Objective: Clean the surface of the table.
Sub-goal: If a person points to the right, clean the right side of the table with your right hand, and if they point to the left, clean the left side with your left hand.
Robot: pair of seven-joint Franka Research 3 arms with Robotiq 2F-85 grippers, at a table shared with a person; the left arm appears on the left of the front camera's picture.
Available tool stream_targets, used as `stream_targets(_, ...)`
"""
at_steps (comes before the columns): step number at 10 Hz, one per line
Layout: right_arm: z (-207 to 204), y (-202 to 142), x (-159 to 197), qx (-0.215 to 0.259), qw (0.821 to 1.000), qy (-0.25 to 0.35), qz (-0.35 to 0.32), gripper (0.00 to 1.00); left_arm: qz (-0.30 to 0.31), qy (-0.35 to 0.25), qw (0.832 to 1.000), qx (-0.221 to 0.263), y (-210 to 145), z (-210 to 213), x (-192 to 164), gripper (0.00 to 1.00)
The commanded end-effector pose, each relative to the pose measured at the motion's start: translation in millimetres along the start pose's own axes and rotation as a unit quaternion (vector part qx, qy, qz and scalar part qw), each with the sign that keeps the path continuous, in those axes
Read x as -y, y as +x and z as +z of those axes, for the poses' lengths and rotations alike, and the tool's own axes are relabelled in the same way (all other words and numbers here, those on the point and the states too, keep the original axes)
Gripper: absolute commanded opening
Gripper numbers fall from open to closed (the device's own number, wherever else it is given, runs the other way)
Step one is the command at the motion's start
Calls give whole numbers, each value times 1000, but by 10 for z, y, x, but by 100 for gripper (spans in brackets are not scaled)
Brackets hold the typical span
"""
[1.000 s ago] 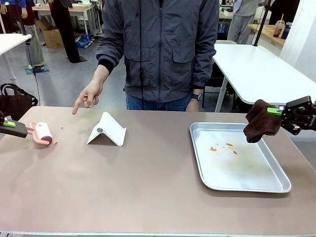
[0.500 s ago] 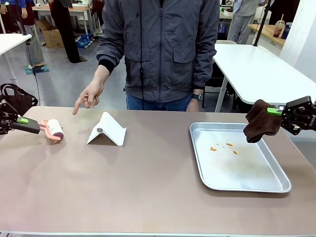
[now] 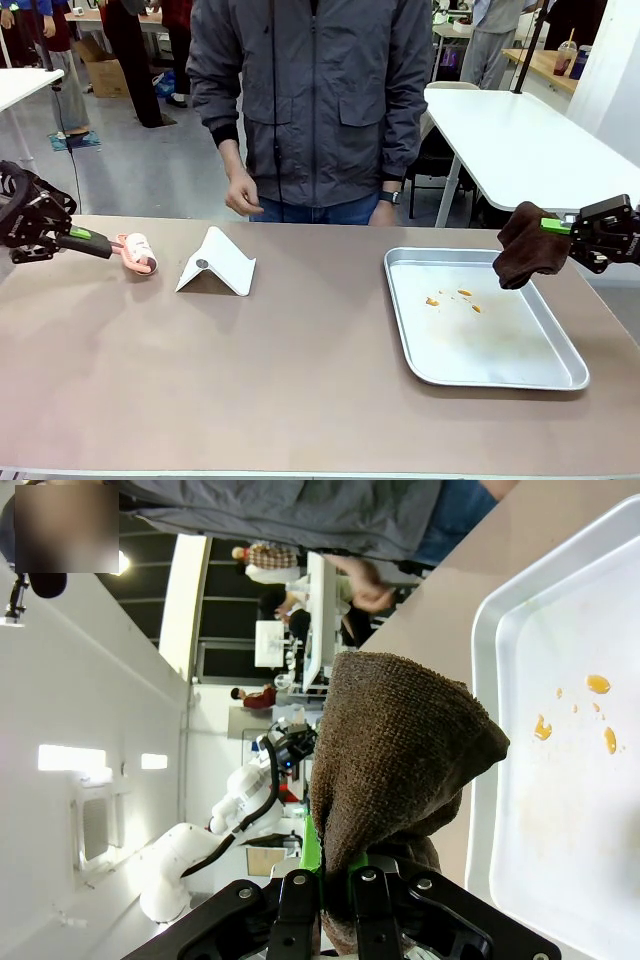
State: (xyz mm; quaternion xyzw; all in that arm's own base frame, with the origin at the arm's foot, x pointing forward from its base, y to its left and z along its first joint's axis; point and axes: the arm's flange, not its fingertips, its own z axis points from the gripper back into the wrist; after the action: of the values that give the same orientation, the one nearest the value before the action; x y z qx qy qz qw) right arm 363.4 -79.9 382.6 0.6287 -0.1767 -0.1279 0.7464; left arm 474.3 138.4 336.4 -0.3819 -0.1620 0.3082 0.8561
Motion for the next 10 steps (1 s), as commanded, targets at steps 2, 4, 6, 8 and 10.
stream_targets(2, -27, 12, -53, 6, 1000, 0, -2, 0, 15, 10, 1000, 0, 118, -209, -32, 22)
stream_targets(4, -27, 12, -53, 6, 1000, 0, -2, 0, 4, -13, 1000, -2, 133, -213, 38, 22)
stream_targets(6, -27, 12, -53, 6, 1000, 0, -2, 0, -4, -38, 999, 3, 130, -25, 107, 22)
stream_targets(8, -27, 12, -53, 6, 1000, 0, -2, 0, -19, -84, 996, 10, 63, 310, 219, 22)
stream_targets(10, -27, 12, -53, 6, 1000, 0, -2, 0, -64, -140, 988, 16, -140, 746, 373, 22)
